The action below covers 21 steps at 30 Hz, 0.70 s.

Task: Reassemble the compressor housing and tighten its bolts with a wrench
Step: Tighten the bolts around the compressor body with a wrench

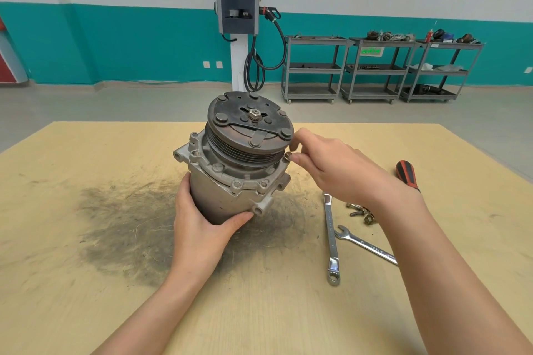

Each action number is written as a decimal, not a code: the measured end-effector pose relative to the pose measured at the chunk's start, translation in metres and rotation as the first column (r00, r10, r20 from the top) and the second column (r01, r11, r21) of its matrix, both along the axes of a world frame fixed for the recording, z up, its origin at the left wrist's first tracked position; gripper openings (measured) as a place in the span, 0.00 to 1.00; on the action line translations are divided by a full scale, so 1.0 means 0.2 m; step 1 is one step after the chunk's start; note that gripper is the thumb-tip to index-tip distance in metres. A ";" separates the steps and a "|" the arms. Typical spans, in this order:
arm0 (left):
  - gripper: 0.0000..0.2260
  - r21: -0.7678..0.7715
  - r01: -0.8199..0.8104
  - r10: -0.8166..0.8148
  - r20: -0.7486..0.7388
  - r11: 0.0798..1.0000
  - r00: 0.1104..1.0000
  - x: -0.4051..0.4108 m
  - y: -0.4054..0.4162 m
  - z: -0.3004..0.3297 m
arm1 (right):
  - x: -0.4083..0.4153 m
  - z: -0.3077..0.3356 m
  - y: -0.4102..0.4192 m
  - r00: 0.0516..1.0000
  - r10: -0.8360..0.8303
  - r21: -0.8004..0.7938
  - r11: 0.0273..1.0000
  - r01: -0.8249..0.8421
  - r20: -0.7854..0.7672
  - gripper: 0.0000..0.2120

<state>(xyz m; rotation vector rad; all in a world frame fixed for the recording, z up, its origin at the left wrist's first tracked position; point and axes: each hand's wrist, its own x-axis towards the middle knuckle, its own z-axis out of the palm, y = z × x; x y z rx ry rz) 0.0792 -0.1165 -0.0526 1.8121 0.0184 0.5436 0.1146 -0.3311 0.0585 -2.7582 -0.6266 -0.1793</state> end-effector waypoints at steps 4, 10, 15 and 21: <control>0.49 0.002 0.001 -0.001 0.000 1.000 1.000 0.00 0.00 0.00 | 0.00 -0.02 0.02 0.999 0.049 0.025 0.999 -0.049 -0.016 0.12; 0.50 -0.004 0.002 -0.002 0.000 1.000 1.000 0.01 0.00 -0.01 | 0.01 -0.04 0.05 0.999 0.046 0.057 0.997 -0.045 -0.015 0.13; 0.50 -0.011 0.001 -0.001 -0.002 1.000 1.000 0.01 0.00 -0.01 | 0.01 -0.03 0.05 0.999 -0.008 -0.017 1.000 0.009 0.042 0.18; 0.51 -0.010 -0.007 0.007 -0.010 1.000 1.000 0.00 0.00 -0.01 | 0.00 -0.01 0.02 0.999 0.020 -0.001 1.000 -0.020 0.042 0.14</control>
